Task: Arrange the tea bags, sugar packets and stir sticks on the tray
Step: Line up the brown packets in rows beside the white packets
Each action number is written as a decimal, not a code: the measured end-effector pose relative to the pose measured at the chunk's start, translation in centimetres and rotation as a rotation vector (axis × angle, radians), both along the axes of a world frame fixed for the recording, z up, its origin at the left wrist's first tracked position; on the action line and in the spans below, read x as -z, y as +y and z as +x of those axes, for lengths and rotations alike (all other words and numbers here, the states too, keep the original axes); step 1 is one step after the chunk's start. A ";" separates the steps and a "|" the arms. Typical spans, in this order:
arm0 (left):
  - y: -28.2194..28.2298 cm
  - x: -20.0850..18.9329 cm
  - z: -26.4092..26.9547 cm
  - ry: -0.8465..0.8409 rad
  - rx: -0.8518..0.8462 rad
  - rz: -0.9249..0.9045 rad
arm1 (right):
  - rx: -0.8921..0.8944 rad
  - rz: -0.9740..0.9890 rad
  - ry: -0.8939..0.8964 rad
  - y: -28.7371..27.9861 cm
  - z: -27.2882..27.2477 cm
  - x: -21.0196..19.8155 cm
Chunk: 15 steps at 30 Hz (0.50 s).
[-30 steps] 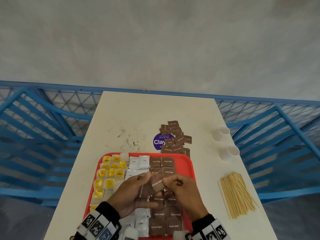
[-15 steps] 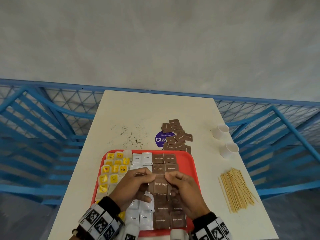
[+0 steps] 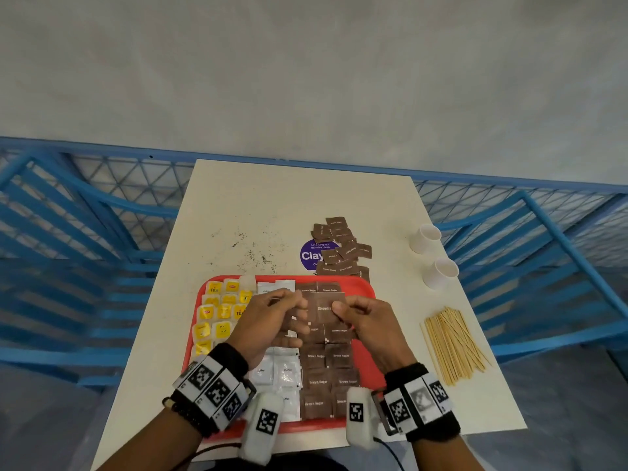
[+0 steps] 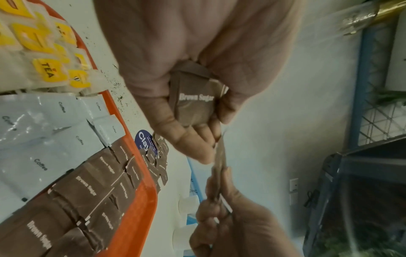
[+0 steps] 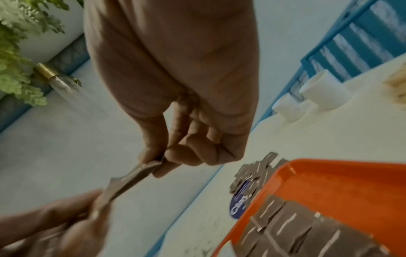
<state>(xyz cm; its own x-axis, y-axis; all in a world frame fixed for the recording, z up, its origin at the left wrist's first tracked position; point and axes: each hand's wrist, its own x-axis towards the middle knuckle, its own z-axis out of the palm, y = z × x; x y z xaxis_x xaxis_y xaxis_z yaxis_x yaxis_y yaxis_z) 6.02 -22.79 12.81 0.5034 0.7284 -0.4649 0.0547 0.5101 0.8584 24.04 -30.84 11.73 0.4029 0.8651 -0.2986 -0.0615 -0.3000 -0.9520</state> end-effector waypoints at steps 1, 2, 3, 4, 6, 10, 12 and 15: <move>0.2 0.2 -0.3 -0.003 -0.027 -0.025 | 0.040 -0.019 -0.077 0.1 0.7 0.7; 0.3 0.3 -0.7 -0.009 -0.050 -0.056 | 0.061 -0.057 -0.131 0.1 1.4 1.5; 0.5 0.5 -1.2 -0.021 -0.065 -0.089 | 0.054 -0.112 -0.165 -0.1 2.0 2.5; 0.6 0.8 -1.8 -0.034 -0.070 -0.122 | 0.019 -0.179 -0.189 -0.3 2.3 3.8; 0.6 1.4 -3.1 -0.058 -0.072 -0.189 | -0.051 -0.311 -0.200 -1.0 2.1 6.7; 0.3 2.8 -5.3 -0.083 -0.099 -0.283 | -0.022 -0.439 -0.125 -1.6 0.5 10.9; 0.1 3.2 -5.9 -0.090 -0.108 -0.317 | 0.002 -0.481 -0.150 -1.3 -0.1 12.1; -0.2 3.4 -6.4 -0.126 -0.107 -0.340 | 0.028 -0.531 -0.216 -0.7 -0.6 12.7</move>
